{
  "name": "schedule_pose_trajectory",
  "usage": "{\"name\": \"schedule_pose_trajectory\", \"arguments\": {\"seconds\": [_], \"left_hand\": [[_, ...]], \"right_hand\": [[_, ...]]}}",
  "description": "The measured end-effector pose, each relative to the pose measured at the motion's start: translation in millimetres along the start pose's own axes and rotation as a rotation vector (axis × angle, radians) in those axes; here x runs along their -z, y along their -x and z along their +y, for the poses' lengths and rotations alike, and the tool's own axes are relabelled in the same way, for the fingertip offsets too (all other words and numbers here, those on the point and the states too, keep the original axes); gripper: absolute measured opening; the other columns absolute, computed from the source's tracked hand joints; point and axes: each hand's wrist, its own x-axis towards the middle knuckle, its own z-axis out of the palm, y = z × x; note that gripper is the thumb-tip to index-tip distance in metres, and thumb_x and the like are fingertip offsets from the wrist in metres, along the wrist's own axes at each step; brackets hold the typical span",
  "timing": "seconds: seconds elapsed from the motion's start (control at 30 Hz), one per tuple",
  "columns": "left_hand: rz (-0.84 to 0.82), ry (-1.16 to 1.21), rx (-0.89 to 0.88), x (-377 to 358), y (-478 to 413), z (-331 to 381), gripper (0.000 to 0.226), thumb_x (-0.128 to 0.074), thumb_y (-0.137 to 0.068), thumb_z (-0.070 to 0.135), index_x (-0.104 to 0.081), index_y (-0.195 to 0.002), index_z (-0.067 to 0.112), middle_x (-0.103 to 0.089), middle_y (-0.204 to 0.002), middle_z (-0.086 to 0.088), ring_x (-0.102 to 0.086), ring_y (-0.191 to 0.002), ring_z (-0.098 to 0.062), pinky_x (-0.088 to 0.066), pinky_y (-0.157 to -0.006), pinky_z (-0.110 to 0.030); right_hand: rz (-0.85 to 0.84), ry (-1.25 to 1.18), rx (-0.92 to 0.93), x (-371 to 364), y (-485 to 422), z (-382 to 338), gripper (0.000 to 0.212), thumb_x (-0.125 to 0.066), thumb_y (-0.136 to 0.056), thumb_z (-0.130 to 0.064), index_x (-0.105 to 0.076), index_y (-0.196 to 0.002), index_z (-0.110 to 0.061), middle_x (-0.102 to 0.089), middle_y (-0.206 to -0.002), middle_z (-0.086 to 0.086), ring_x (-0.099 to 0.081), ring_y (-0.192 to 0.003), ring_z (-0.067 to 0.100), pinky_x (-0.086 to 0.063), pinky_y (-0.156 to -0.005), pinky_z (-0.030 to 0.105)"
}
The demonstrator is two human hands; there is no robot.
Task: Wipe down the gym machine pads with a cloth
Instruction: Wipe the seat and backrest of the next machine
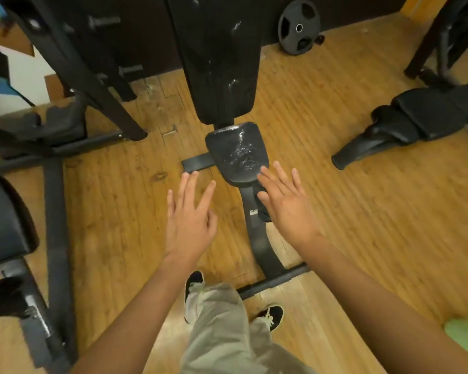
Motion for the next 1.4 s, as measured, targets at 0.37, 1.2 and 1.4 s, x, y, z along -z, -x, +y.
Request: {"name": "schedule_pose_trajectory", "arguments": {"seconds": [0.37,1.2,1.4], "left_hand": [[-0.058,-0.014,0.106,-97,-160,-59,0.066,-0.062,-0.088,0.018,-0.046,-0.151,0.022,-0.028,-0.164,-0.016,-0.013,-0.156,-0.03,-0.021,-0.119,-0.063],[-0.232,-0.014,0.408,-361,-333,-133,0.059,-0.049,-0.097,0.026,-0.039,-0.155,0.026,-0.022,-0.166,-0.013,-0.005,-0.157,-0.028,-0.014,-0.122,-0.06],[-0.252,0.01,0.522,-430,-345,-115,0.051,-0.032,-0.106,0.04,-0.035,-0.156,0.031,-0.02,-0.167,-0.008,-0.001,-0.157,-0.029,-0.012,-0.121,-0.064]], "right_hand": [[-0.185,-0.066,-0.101,-116,-163,76,0.054,-0.028,-0.107,-0.037,-0.06,-0.138,-0.009,-0.057,-0.148,0.005,-0.033,-0.151,0.026,-0.018,-0.125,0.052],[-0.418,-0.452,-0.223,-425,-315,158,0.063,-0.018,-0.108,-0.044,-0.054,-0.145,-0.009,-0.049,-0.155,0.007,-0.022,-0.155,0.025,-0.006,-0.126,0.048],[-0.465,-0.453,-0.045,-465,-299,228,0.058,-0.023,-0.106,-0.04,-0.06,-0.14,-0.01,-0.055,-0.15,0.008,-0.029,-0.153,0.027,-0.01,-0.126,0.05]]}}
